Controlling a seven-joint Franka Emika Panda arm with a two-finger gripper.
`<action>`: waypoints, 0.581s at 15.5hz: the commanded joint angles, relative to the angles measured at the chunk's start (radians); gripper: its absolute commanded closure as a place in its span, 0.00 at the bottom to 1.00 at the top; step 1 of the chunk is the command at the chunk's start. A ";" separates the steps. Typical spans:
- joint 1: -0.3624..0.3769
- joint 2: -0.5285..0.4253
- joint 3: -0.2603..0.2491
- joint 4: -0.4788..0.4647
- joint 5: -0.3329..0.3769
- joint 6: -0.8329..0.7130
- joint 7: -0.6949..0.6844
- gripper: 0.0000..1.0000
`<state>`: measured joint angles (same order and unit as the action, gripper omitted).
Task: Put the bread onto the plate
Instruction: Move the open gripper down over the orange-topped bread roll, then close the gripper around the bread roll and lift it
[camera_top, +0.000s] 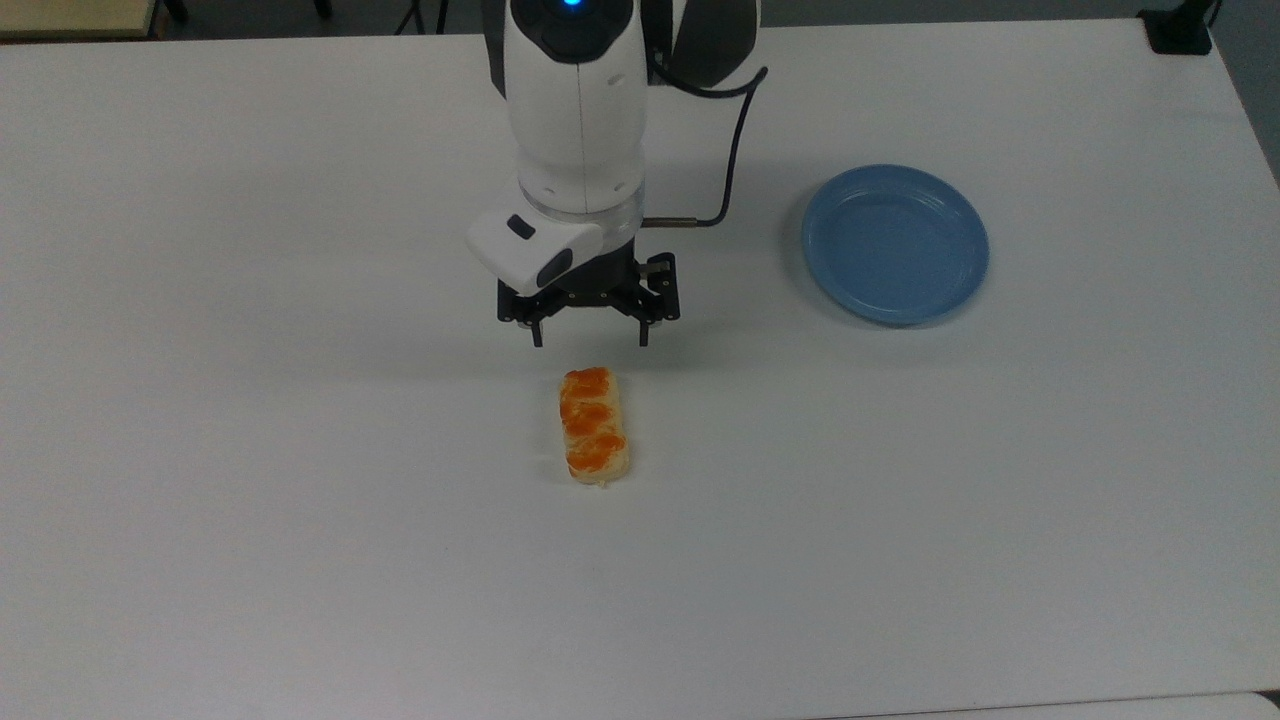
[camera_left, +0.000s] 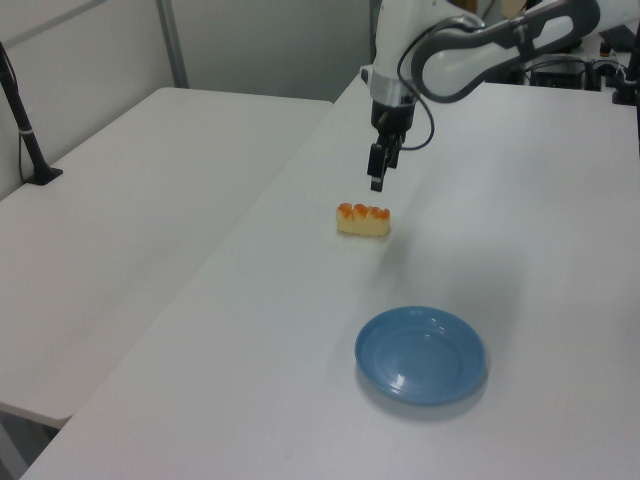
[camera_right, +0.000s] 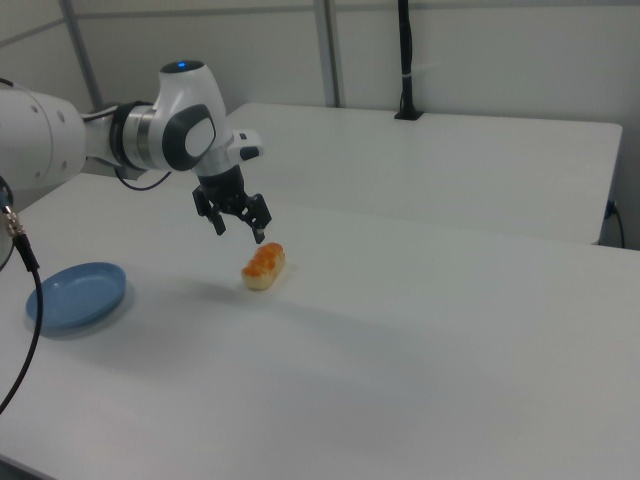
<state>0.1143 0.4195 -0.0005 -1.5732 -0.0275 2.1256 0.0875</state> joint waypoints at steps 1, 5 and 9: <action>0.028 0.053 -0.009 0.021 -0.025 0.053 0.086 0.00; 0.045 0.120 -0.013 0.024 -0.077 0.125 0.119 0.00; 0.047 0.159 -0.012 0.024 -0.133 0.157 0.192 0.00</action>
<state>0.1461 0.5448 -0.0005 -1.5715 -0.1182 2.2671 0.2191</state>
